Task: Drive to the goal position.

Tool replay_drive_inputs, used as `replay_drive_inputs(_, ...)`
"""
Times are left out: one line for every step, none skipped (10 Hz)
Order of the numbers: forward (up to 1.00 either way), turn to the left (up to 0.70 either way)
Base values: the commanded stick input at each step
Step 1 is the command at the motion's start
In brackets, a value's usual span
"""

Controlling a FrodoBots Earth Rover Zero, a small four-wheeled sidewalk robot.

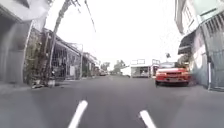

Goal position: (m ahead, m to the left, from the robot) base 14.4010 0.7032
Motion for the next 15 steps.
replay_drive_inputs(1.0,0.0)
replay_drive_inputs(1.0,0.0)
replay_drive_inputs(1.0,0.0)
replay_drive_inputs(1.0,0.0)
replay_drive_inputs(1.0,0.0)
replay_drive_inputs(1.0,0.0)
replay_drive_inputs(1.0,0.0)
replay_drive_inputs(1.0,0.0)
replay_drive_inputs(1.0,0.0)
replay_drive_inputs(1.0,0.0)
replay_drive_inputs(1.0,0.0)
replay_drive_inputs(1.0,0.0)
replay_drive_inputs(1.0,0.0)
replay_drive_inputs(1.0,0.0)
replay_drive_inputs(1.0,0.0)
